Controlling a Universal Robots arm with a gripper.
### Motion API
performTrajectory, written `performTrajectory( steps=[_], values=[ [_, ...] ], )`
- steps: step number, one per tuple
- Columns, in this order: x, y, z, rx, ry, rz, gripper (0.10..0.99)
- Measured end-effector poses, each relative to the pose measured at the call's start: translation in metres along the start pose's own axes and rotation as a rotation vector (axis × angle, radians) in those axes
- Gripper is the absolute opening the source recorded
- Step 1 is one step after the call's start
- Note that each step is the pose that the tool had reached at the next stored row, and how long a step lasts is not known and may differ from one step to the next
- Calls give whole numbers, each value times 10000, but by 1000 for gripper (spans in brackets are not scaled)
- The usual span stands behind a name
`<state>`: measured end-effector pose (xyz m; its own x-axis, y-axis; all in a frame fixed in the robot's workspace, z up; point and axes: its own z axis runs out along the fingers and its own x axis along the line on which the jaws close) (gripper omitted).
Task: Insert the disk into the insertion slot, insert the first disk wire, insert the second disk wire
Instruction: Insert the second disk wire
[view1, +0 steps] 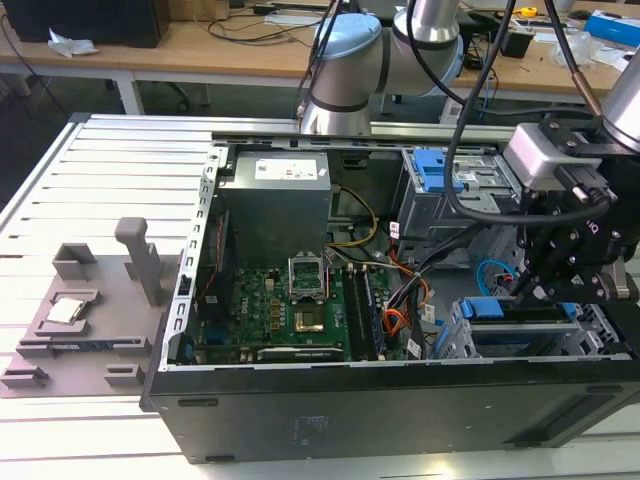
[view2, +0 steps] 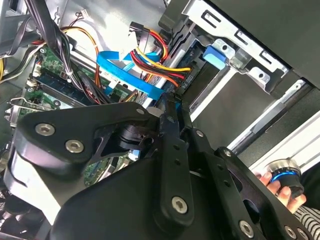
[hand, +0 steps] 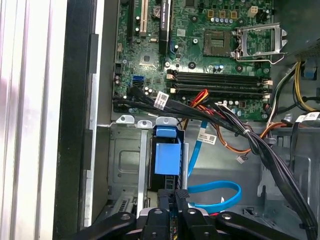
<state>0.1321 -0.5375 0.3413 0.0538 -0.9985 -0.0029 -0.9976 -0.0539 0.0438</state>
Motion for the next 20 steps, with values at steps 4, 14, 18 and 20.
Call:
performTrajectory(
  steps=[4,14,18,20],
  values=[
    [0,2,-10,5,-36,1,165],
    [0,3,-38,8,-110,-3,165],
    [0,3,-25,9,-126,-4,165],
    [0,2,-15,10,-137,-4,165]
  ],
)
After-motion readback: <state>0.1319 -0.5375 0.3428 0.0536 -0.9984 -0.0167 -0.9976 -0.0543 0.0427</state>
